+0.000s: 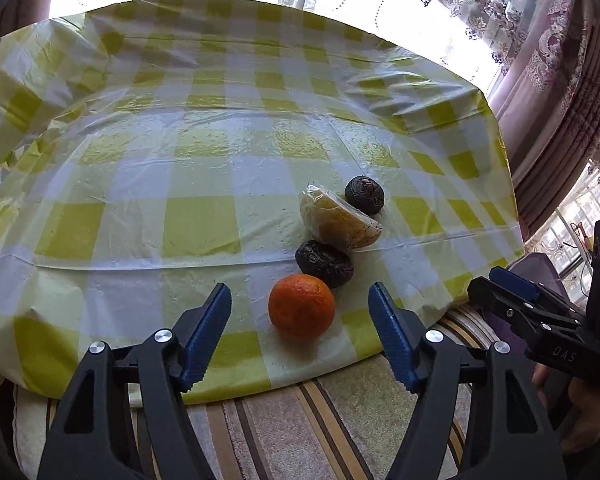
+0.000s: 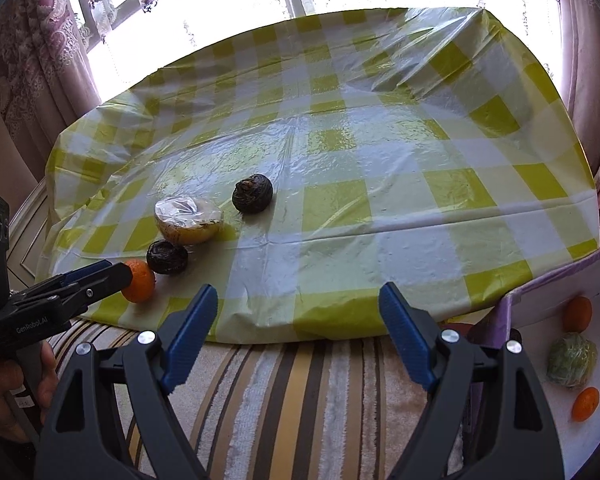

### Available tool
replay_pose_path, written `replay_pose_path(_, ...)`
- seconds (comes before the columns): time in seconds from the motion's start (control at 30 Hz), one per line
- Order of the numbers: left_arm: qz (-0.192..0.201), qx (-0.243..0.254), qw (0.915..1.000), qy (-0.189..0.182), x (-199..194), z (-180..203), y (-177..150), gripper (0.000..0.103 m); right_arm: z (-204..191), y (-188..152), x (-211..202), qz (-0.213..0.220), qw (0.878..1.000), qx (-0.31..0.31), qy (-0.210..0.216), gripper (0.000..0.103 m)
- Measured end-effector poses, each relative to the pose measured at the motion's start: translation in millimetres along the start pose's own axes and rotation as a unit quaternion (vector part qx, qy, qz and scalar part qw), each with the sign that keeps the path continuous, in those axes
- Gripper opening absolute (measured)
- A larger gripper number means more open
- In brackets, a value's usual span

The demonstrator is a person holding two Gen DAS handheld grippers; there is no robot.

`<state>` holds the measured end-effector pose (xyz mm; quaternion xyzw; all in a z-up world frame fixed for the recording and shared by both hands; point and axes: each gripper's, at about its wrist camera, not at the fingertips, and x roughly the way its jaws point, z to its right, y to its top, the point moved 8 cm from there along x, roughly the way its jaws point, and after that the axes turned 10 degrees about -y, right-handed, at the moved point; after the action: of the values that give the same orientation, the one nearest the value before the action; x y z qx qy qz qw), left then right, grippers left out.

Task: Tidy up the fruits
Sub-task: 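Close the left gripper around a tangerine on the table, then grasp the plastic-wrapped pale round fruit with the right gripper while the left holds the tangerine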

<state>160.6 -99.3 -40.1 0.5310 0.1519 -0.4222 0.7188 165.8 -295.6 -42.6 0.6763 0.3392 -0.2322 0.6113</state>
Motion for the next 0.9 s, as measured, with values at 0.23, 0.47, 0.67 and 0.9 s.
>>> replay_pose_path(0.23, -0.026, -0.015, 0.9995, -0.010, 15.5, -6.6, -5.1, 0.058, -13.9, 4.9, 7.9, 0.000, 1.000, -0.007, 0.015, 0.083)
replay_pose_path(0.47, -0.031, -0.010, 0.9994, -0.010, 20.0, -6.6, -6.9, 0.045, -37.1, 12.7, 17.8, -0.001, 1.000, -0.021, 0.021, 0.074)
replay_pose_path(0.67, -0.028, -0.002, 0.9995, -0.016, 19.0, -3.4, -8.8, 0.035, -58.5, 21.0, 24.4, -0.001, 0.999, -0.021, 0.039, 0.074)
replay_pose_path(0.9, 0.001, -0.028, 0.9996, 0.002, 5.7, -17.6, -8.7, 0.035, -96.6, 40.5, 28.1, 0.016, 0.998, -0.022, 0.058, 0.074)
